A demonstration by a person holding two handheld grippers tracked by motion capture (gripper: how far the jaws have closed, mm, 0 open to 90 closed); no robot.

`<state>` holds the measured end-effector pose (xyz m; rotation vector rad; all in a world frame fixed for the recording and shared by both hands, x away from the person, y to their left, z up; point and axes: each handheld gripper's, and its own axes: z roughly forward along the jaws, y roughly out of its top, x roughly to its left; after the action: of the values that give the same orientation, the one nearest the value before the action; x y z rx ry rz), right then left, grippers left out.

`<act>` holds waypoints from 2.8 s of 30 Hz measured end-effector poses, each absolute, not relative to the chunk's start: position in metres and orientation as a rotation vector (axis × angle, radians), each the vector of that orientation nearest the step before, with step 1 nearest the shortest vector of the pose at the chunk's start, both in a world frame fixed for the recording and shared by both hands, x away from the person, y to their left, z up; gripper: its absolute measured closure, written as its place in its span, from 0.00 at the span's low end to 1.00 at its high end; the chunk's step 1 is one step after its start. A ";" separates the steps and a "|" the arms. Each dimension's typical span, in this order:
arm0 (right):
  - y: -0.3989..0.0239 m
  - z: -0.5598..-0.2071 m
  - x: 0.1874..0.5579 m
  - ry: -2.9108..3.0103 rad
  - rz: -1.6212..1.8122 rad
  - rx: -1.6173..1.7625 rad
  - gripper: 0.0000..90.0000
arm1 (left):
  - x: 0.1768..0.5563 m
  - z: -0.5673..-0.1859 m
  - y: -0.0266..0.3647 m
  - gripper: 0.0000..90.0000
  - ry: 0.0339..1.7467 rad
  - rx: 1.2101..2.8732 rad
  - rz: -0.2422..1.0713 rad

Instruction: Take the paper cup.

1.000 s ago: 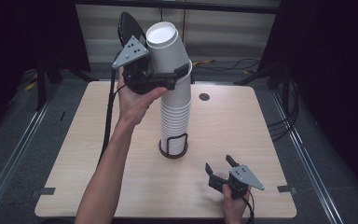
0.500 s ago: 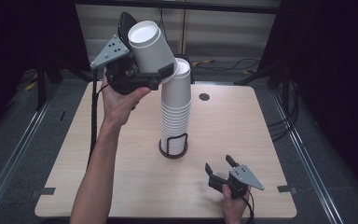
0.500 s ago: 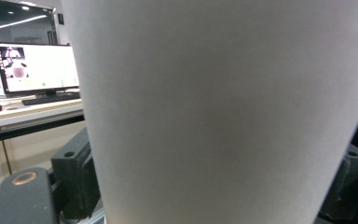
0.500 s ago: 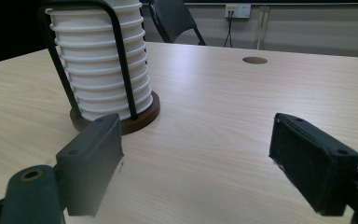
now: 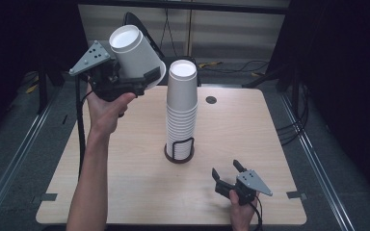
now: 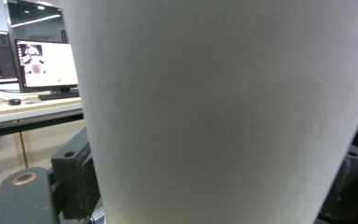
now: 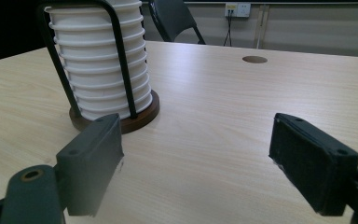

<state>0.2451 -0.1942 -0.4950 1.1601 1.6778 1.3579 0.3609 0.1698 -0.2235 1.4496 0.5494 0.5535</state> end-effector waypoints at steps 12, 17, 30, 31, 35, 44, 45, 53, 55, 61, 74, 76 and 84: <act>-0.194 -0.495 0.245 1.672 1.363 1.160 0.18 | 0.364 -0.251 0.177 0.16 0.601 1.502 0.556; -0.195 -0.495 0.245 1.674 1.365 1.163 0.18 | 0.363 -0.266 0.177 0.16 0.618 1.531 0.548; -0.195 -0.495 0.244 1.669 1.367 1.163 0.18 | 0.358 -0.298 0.180 0.16 0.655 1.571 0.519; -0.195 -0.495 0.244 1.667 1.367 1.163 0.18 | 0.358 -0.302 0.180 0.15 0.659 1.576 0.516; -0.195 -0.495 0.244 1.666 1.366 1.164 0.18 | 0.355 -0.320 0.175 0.15 0.680 1.587 0.500; -0.195 -0.495 0.244 1.663 1.362 1.160 0.18 | 0.348 -0.346 0.175 0.15 0.700 1.608 0.449; -0.195 -0.495 0.244 1.659 1.363 1.156 0.18 | 0.348 -0.348 0.175 0.15 0.696 1.611 0.443; -0.191 -0.495 0.245 1.706 1.367 1.141 0.17 | 0.336 -0.361 0.172 0.15 0.701 1.638 0.439; -0.189 -0.495 0.245 1.726 1.364 1.137 0.16 | 0.332 -0.368 0.169 0.15 0.701 1.647 0.440; -0.184 -0.494 0.244 1.750 1.353 1.125 0.16 | 0.327 -0.381 0.161 0.15 0.695 1.669 0.410; -0.149 -0.494 0.238 1.841 1.376 1.064 0.22 | 0.313 -0.411 0.147 0.15 0.716 1.720 0.303; -0.145 -0.494 0.237 1.855 1.385 1.050 0.27 | 0.311 -0.412 0.146 0.15 0.724 1.733 0.304; -0.136 -0.494 0.234 1.887 1.460 0.993 0.34 | 0.304 -0.422 0.145 0.15 0.765 1.679 0.167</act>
<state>0.2338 -0.1361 -0.4945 0.9928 1.8868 1.4602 0.3042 0.1445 -0.4225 1.6789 0.7645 0.1671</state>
